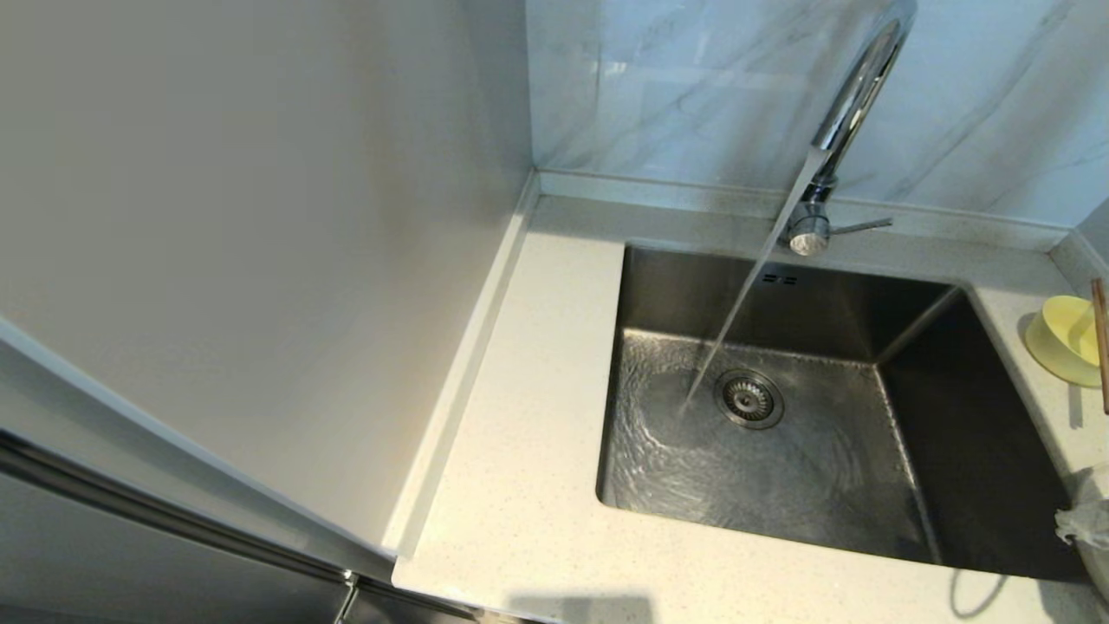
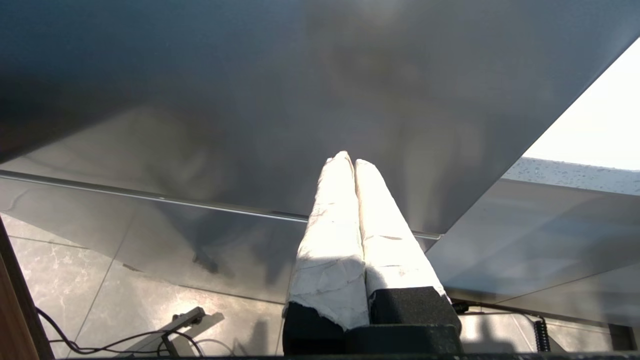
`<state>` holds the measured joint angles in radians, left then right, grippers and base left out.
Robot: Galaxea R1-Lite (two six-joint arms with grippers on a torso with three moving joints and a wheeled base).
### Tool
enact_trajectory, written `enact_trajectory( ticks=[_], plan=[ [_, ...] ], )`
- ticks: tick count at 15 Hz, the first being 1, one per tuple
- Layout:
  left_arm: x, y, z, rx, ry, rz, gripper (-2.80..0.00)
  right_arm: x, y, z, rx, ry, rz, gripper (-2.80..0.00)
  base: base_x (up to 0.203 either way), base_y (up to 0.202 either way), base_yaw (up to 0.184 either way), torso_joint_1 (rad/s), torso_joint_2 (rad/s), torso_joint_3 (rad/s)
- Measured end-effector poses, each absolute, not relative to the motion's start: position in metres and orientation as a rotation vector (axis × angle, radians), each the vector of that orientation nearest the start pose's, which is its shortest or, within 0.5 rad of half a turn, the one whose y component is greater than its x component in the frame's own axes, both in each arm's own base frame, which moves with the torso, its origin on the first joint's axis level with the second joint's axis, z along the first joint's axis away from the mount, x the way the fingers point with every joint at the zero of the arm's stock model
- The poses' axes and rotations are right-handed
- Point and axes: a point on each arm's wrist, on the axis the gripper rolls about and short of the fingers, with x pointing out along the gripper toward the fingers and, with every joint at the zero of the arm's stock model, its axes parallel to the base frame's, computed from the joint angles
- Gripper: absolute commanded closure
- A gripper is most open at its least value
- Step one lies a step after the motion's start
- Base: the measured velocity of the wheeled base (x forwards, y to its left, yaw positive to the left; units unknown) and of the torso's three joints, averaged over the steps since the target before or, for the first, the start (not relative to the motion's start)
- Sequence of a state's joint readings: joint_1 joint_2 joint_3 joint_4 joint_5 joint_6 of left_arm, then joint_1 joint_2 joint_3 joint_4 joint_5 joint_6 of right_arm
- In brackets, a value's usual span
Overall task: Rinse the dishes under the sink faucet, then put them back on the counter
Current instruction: Pick up the plate
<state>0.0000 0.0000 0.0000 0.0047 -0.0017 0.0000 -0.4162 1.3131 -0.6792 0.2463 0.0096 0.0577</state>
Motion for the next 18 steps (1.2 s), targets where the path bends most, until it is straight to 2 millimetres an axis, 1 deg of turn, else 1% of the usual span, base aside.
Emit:
enact_trajectory(
  ticks=[4, 7, 8, 14, 18],
  plan=[
    [-0.023, 0.0, 0.075, 0.0, 0.004, -0.002, 0.0, 0.175, -0.077, 0.144, 0.224, 0.849, -0.43, -2.8, 0.0, 0.0, 0.0, 0.0, 0.0, 0.0],
    [-0.023, 0.0, 0.075, 0.0, 0.005, -0.001, 0.0, 0.18, -0.079, 0.136, 0.227, 0.87, -0.43, -2.8, 0.0, 0.0, 0.0, 0.0, 0.0, 0.0],
    [-0.023, 0.0, 0.075, 0.0, 0.005, -0.001, 0.0, 0.181, -0.079, 0.135, 0.227, 0.875, -0.428, 0.0, 0.0, 0.0, 0.0, 0.0, 0.0, 0.0],
    [-0.023, 0.0, 0.075, 0.0, 0.004, -0.001, 0.0, 0.183, -0.076, 0.134, 0.212, 0.872, -0.421, 0.0, 0.0, 0.0, 0.0, 0.0, 0.0, 0.0],
    [-0.023, 0.0, 0.075, 0.0, 0.005, -0.002, 0.0, 0.172, -0.069, 0.134, 0.207, 0.87, -0.405, 0.0, 0.0, 0.0, 0.0, 0.0, 0.0, 0.0]
  ],
)
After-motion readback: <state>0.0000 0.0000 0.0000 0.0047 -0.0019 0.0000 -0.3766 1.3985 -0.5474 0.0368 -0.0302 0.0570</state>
